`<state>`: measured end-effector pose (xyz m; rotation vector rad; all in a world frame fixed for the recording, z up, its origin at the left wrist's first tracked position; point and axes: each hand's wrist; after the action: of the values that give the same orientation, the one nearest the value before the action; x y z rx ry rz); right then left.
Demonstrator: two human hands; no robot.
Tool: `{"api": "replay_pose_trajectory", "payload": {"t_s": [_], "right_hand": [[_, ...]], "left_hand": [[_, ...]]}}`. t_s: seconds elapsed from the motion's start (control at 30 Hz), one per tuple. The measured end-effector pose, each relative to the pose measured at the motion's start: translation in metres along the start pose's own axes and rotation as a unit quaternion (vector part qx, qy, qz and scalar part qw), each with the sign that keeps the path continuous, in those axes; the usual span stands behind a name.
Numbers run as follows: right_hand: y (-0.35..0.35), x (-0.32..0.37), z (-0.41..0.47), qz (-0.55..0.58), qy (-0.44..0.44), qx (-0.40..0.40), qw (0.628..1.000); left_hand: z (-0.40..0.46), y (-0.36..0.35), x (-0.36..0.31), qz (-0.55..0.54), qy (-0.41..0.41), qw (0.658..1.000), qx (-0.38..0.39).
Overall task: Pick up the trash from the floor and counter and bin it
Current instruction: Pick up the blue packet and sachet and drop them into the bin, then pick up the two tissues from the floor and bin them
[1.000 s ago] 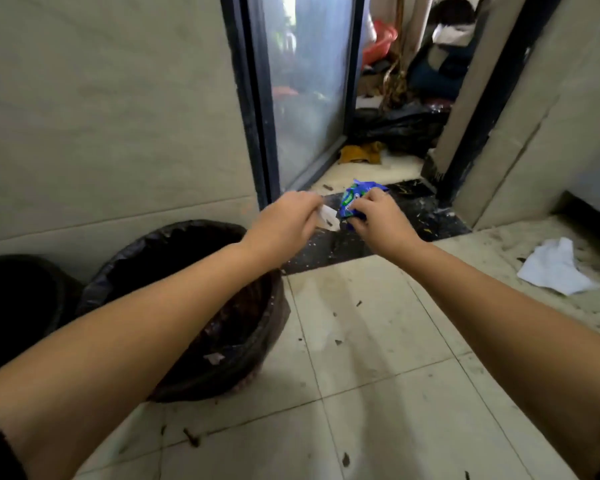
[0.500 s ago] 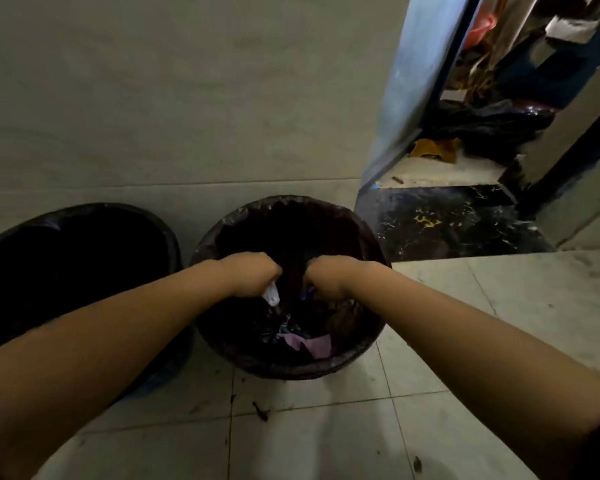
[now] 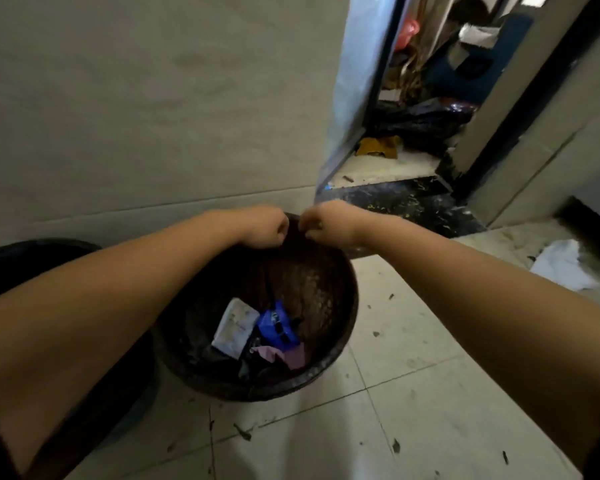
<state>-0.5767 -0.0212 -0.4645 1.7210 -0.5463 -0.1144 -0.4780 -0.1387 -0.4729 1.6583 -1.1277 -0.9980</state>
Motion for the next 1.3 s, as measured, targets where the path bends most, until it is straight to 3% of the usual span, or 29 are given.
{"api": "replay_pose_trajectory", "payload": {"t_s": [0.13,0.27,0.47,0.7,0.9,1.17,1.3], "right_hand": [[0.045,-0.086,-0.066,0.008,-0.102,-0.114,0.988],[0.056,-0.181,-0.175,-0.028,-0.218,-0.109,0.970],[-0.002,-0.318,-0.372,0.018,-0.396,-0.053,0.916],[-0.166,-0.403,-0.568,0.143,-0.556,0.057,0.817],[-0.278,-0.401,-0.613,0.260,-0.580,0.076,0.768],[-0.334,-0.405,-0.620,0.204,-0.561,0.030,0.802],[-0.330,-0.423,-0.614,0.248,-0.545,0.083,0.797]], "left_hand": [[0.036,0.048,-0.088,0.004,-0.050,0.989,-0.136],[0.066,0.048,-0.202,0.004,-0.139,0.979,-0.151],[0.100,-0.051,-0.412,-0.037,-0.236,0.970,-0.044],[0.085,-0.219,-0.586,0.010,-0.320,0.937,0.137],[0.073,-0.306,-0.635,0.083,-0.315,0.928,0.179],[0.065,-0.353,-0.621,0.156,-0.353,0.914,0.127],[0.067,-0.347,-0.622,0.154,-0.355,0.908,0.160]]}}
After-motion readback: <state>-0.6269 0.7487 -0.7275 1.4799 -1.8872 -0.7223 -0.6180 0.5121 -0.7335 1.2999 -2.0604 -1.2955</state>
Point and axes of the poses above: each hand's wrist, its own z-axis towards the middle knuckle, its own y-axis out of the back of the hand, x = y × z, and after that the axes turned 3 degrees about -x, right-handed
